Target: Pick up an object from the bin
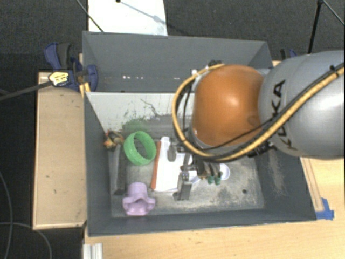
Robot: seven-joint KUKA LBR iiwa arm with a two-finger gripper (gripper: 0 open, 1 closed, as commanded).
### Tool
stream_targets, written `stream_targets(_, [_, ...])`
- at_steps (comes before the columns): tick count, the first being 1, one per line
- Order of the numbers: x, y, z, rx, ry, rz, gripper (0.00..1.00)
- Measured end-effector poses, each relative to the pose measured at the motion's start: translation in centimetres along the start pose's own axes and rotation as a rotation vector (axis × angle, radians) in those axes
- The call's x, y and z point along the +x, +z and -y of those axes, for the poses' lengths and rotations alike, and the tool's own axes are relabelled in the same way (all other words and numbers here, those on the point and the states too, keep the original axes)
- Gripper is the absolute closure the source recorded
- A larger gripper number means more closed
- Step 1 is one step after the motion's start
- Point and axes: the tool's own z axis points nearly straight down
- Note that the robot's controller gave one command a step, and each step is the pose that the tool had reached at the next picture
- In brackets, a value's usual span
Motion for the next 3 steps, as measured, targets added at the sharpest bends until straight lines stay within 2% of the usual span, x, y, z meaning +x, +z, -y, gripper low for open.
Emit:
stream_targets(1, [-0.2,-0.4,0.1,-0.001,0.005,0.008,0.0])
stream_targets(2, [-1.2,5.9,2.9,-0.003,0.003,0.014,0.0])
stream_targets(3, [-2.7,9.8,3.7,0.0,0.049,0.005,0.0])
